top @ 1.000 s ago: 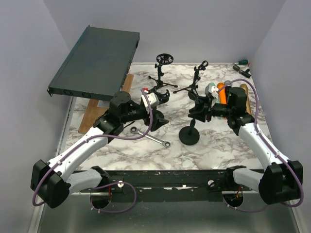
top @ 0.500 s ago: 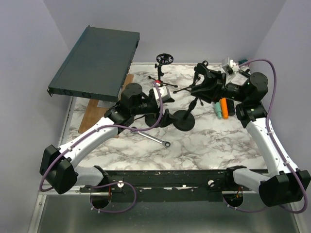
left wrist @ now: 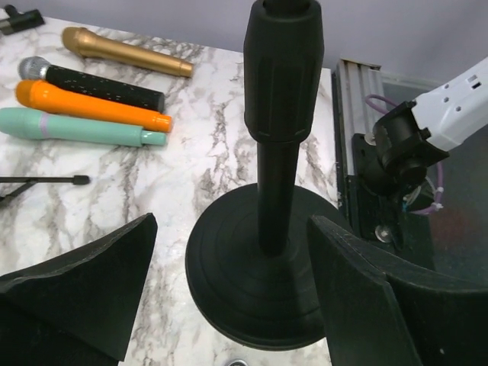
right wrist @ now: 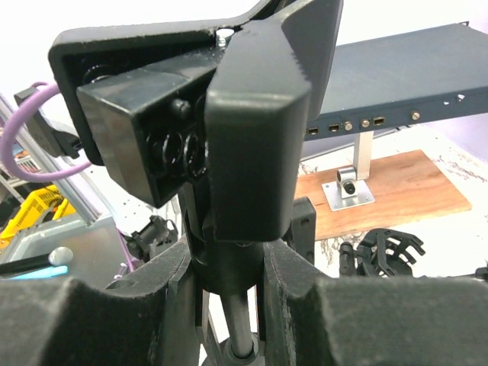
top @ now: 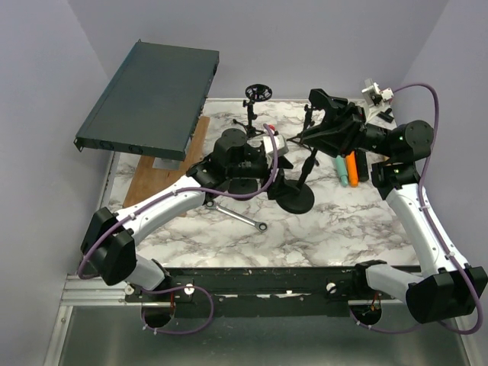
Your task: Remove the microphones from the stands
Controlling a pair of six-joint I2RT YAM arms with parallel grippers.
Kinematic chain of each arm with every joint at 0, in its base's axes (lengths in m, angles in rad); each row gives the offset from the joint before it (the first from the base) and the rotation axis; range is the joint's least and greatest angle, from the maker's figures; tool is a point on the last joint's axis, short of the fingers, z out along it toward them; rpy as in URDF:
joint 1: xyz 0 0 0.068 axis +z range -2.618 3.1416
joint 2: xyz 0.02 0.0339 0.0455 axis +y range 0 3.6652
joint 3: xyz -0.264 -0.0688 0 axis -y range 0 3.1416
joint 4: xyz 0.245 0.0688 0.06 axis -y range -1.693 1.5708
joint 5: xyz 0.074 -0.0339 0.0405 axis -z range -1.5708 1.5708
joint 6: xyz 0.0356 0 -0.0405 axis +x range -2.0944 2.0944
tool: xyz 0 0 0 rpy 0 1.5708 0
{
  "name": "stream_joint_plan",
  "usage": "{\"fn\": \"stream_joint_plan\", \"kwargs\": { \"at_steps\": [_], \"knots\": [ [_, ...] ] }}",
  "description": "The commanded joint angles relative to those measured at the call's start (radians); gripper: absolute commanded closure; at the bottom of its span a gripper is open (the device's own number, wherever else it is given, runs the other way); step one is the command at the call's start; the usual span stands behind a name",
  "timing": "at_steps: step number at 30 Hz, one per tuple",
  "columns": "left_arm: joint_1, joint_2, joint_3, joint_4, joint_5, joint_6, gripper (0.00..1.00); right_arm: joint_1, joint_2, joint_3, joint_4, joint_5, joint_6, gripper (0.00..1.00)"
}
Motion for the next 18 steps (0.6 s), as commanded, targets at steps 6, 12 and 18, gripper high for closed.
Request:
{"fn": "stream_joint_plan", "kwargs": {
  "at_steps": [6,12,18],
  "knots": [
    [-0.048,0.076,0.072,0.107,0.134,-0.142,0.25,0.003,-0.011,0.030,0.112,0.025,0.086,0.98],
    [-0.065,0.126,0.110,0.101,0.173,-0.185,0.66,0.003,-0.018,0.024,0.132,0.027,0.100,0.98],
    [-0.065,0.106,0.073,0.078,0.171,-0.151,1.00,0.003,-0.019,0.045,0.089,0.038,0.071,0.98]
  ]
}}
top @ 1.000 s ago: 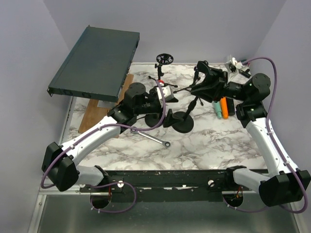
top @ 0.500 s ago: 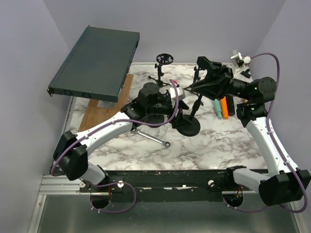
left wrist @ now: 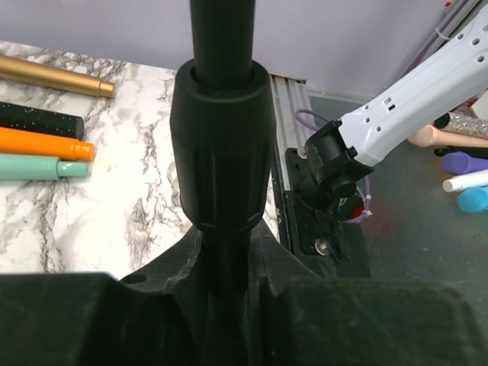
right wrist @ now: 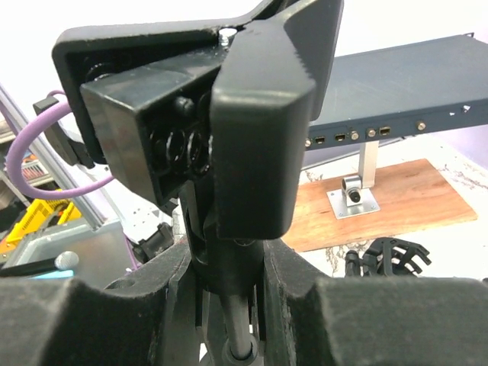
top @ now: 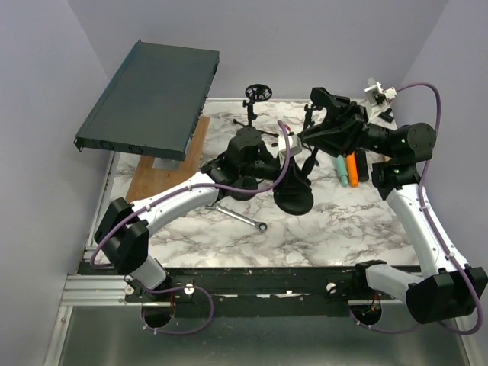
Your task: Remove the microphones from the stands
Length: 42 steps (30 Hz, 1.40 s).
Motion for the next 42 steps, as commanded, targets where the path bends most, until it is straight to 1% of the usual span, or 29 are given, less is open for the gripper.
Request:
{"fn": "stream_joint_plan", "kwargs": {
  "at_steps": [1,2,3,4,5,7,9,10,11,13,16,23,29,30,33,35,37,40,42],
  "knots": [
    [-0.004,-0.030,-0.023,-0.009,0.024,0.021,1.00,0.004,-0.021,0.056,-0.044,0.049,-0.037,0.98],
    [-0.003,-0.044,-0.035,-0.014,0.013,0.028,1.00,0.004,-0.021,0.073,-0.123,0.067,-0.090,0.97],
    [-0.002,-0.057,-0.042,-0.019,0.001,0.037,1.00,0.004,-0.024,0.099,-0.261,0.097,-0.170,0.93],
    [0.000,-0.075,-0.050,-0.025,-0.017,0.040,1.00,0.004,-0.028,0.121,-0.368,0.126,-0.247,0.81],
    [0.003,-0.089,-0.052,-0.033,-0.036,0.044,1.00,0.004,-0.036,0.128,-0.467,0.163,-0.318,0.65],
    [0.005,-0.115,-0.039,-0.075,-0.077,0.059,1.00,0.004,-0.054,0.122,-0.582,0.201,-0.408,0.49],
    [0.006,-0.132,-0.018,-0.122,-0.106,0.074,1.00,0.004,-0.073,0.103,-0.642,0.214,-0.440,0.32],
    [0.005,-0.140,-0.011,-0.137,-0.120,0.076,1.00,0.004,-0.081,0.092,-0.675,0.214,-0.445,0.27],
    [0.005,-0.146,0.001,-0.151,-0.132,0.077,1.00,0.004,-0.086,0.086,-0.696,0.210,-0.453,0.24],
    [0.006,-0.150,0.026,-0.180,-0.157,0.078,1.00,0.004,-0.099,0.070,-0.723,0.200,-0.461,0.22],
    [0.005,-0.145,0.056,-0.207,-0.198,0.073,1.00,0.004,-0.121,0.027,-0.716,0.173,-0.446,0.23],
    [0.002,-0.112,0.111,-0.257,-0.242,0.059,1.00,0.007,-0.117,-0.061,-0.654,0.157,-0.399,0.30],
    [-0.006,-0.092,0.141,-0.282,-0.260,0.065,1.00,0.025,-0.090,-0.051,-0.639,0.144,-0.378,0.35],
    [-0.008,-0.090,0.144,-0.283,-0.261,0.065,1.00,0.029,-0.085,-0.048,-0.609,0.144,-0.376,0.36],
    [-0.012,-0.078,0.157,-0.286,-0.262,0.065,1.00,0.041,-0.071,-0.052,-0.589,0.141,-0.367,0.41],
    [-0.014,-0.069,0.169,-0.289,-0.264,0.065,1.00,0.049,-0.059,-0.065,-0.565,0.132,-0.353,0.48],
    [-0.017,-0.055,0.184,-0.301,-0.262,0.067,1.00,0.053,-0.047,-0.071,-0.546,0.120,-0.347,0.57],
    [-0.018,-0.045,0.188,-0.302,-0.250,0.067,1.00,0.057,-0.042,-0.070,-0.510,0.087,-0.340,0.79],
    [-0.017,-0.051,0.168,-0.280,-0.219,0.067,1.00,0.058,-0.058,-0.080,-0.468,0.062,-0.337,0.88]
  ]
}}
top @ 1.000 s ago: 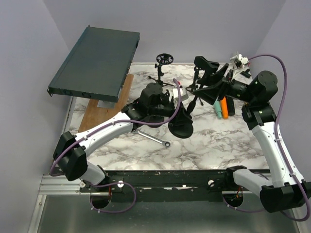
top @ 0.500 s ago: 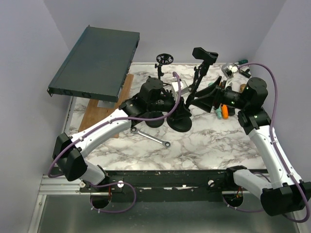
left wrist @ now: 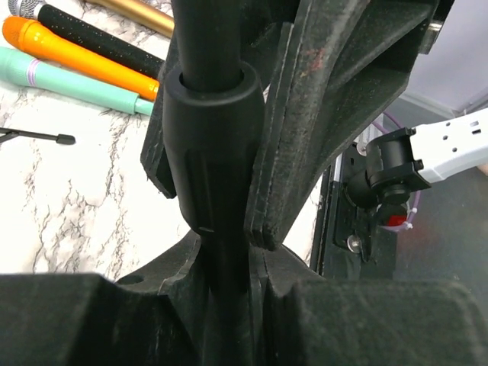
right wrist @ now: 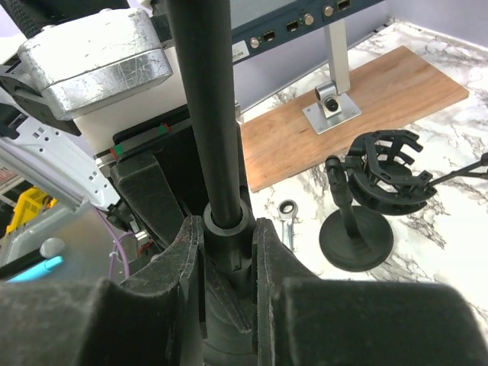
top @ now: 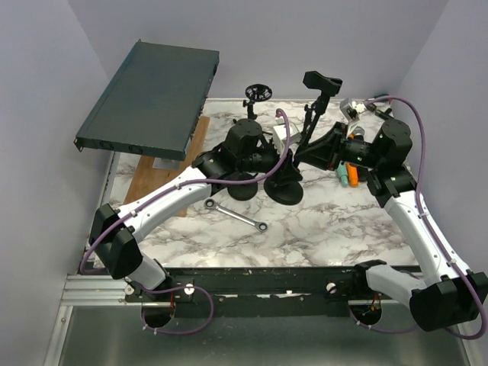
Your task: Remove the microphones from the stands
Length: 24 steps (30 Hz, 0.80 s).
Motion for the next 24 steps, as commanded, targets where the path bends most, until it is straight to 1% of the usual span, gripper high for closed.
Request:
{"fn": "stream_joint_plan", "kwargs": {
  "at_steps": [1,2,3,5,7,9,12,13,14,15,16,19,20,22,24],
  "knots": [
    [-0.012,-0.019,0.009,0.095,0.075,0.015,1.00,0.008,-0.017,-0.024,0.116,-0.067,0.021,0.94],
    [-0.006,-0.032,-0.020,0.126,0.117,0.012,1.00,0.008,-0.028,-0.028,0.126,-0.076,0.003,0.99],
    [0.003,-0.043,-0.042,0.154,0.161,0.004,1.00,0.007,-0.036,-0.030,0.131,-0.094,-0.021,0.99],
    [0.028,-0.068,-0.096,0.240,0.311,-0.037,1.00,0.008,-0.036,-0.026,0.158,-0.158,-0.046,1.00],
    [0.054,-0.088,-0.151,0.370,0.469,-0.141,1.00,0.007,-0.023,-0.018,0.209,-0.237,-0.045,1.00],
    [0.064,-0.094,-0.184,0.465,0.601,-0.224,1.00,0.009,-0.002,-0.014,0.271,-0.325,-0.042,0.99],
    [0.060,-0.087,-0.169,0.469,0.709,-0.270,1.00,0.009,0.055,0.019,0.286,-0.418,-0.042,1.00],
    [0.061,-0.087,-0.161,0.460,0.714,-0.274,1.00,0.008,0.077,0.041,0.233,-0.419,-0.057,0.99],
    [0.060,-0.088,-0.153,0.443,0.703,-0.268,1.00,0.008,0.090,0.063,0.183,-0.407,-0.088,0.97],
    [0.061,-0.093,-0.141,0.403,0.674,-0.242,1.00,0.008,0.098,0.082,0.096,-0.375,-0.129,0.87],
    [0.061,-0.096,-0.129,0.361,0.631,-0.207,1.00,0.010,0.095,0.100,0.037,-0.335,-0.170,0.73],
    [0.060,-0.103,-0.096,0.251,0.457,-0.136,1.00,0.012,0.067,0.134,-0.092,-0.175,-0.222,0.41],
    [0.060,-0.104,-0.085,0.216,0.399,-0.121,1.00,0.012,0.053,0.145,-0.123,-0.118,-0.232,0.31],
    [0.056,-0.106,-0.069,0.171,0.285,-0.096,1.00,0.013,0.026,0.148,-0.128,-0.035,-0.205,0.22],
    [0.042,-0.112,-0.060,0.136,0.180,-0.072,1.00,0.014,0.001,0.147,-0.121,0.023,-0.162,0.16]
  ]
}}
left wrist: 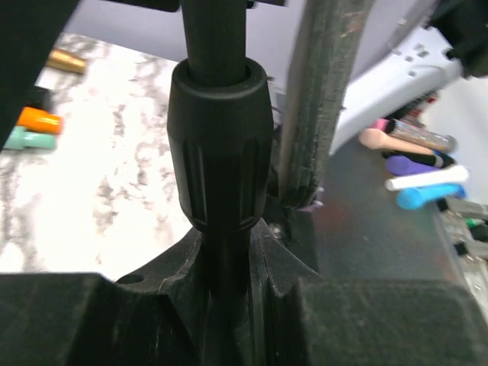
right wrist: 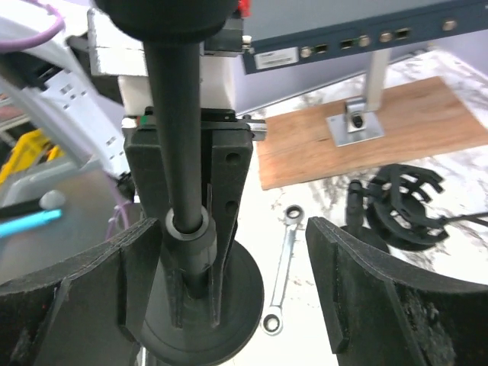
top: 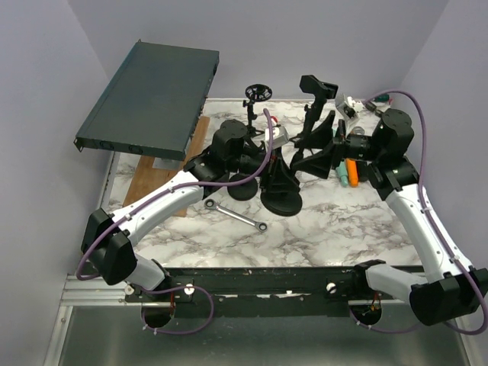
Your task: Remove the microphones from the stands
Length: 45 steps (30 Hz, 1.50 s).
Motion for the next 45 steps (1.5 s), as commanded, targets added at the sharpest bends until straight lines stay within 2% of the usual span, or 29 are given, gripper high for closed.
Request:
{"fn": "stream_joint_plan", "kwargs": {
  "at_steps": [1,7,16,19,22,23,24,28,31,33,36,39,40,43,45],
  "knots": [
    [-0.029,-0.057,0.067,-0.090,-0.264,0.087,1.00,-0.005,-0.065,0.037,-0.071,0.231,0.017,0.14],
    [-0.077,-0.043,0.120,-0.158,-0.457,0.113,1.00,0.002,-0.069,0.041,-0.082,0.341,0.092,0.15],
    [-0.116,-0.007,0.188,-0.215,-0.594,0.127,1.00,0.010,-0.059,-0.044,-0.039,0.390,0.135,0.24],
    [-0.121,0.005,0.199,-0.226,-0.615,0.130,1.00,0.011,-0.057,-0.067,-0.007,0.369,0.158,0.33],
    [-0.124,0.014,0.207,-0.228,-0.617,0.128,1.00,0.012,-0.056,-0.087,0.048,0.319,0.187,0.60],
    [-0.124,0.015,0.208,-0.225,-0.608,0.126,1.00,0.012,-0.057,-0.100,0.077,0.284,0.202,0.72],
    [-0.124,0.013,0.206,-0.221,-0.596,0.127,1.00,0.012,-0.061,-0.109,0.108,0.260,0.206,0.79],
    [-0.113,-0.019,0.142,-0.157,-0.485,0.144,1.00,0.012,-0.086,-0.095,0.111,0.199,0.144,0.89],
    [-0.074,-0.061,0.057,-0.040,-0.240,0.126,1.00,0.012,-0.102,-0.085,0.112,0.110,0.062,0.97],
    [-0.039,-0.077,0.005,0.067,-0.028,0.066,1.00,0.012,-0.103,-0.070,0.112,0.013,0.014,0.99],
    [-0.002,-0.081,-0.046,0.255,0.231,-0.124,1.00,0.012,-0.092,-0.043,0.116,-0.107,-0.028,0.99],
    [-0.001,-0.096,-0.046,0.244,0.306,-0.124,1.00,0.012,-0.069,0.026,-0.009,-0.135,-0.140,0.99],
    [-0.001,-0.102,-0.041,0.218,0.306,-0.108,1.00,0.012,-0.062,0.047,-0.077,-0.123,-0.178,0.94],
    [-0.001,-0.111,-0.001,0.080,0.206,-0.003,1.00,0.013,-0.047,0.089,-0.136,-0.031,-0.185,0.55],
    [-0.001,-0.114,0.025,-0.003,0.092,0.056,1.00,0.012,-0.049,0.089,-0.108,0.071,-0.107,0.32]
  ]
}}
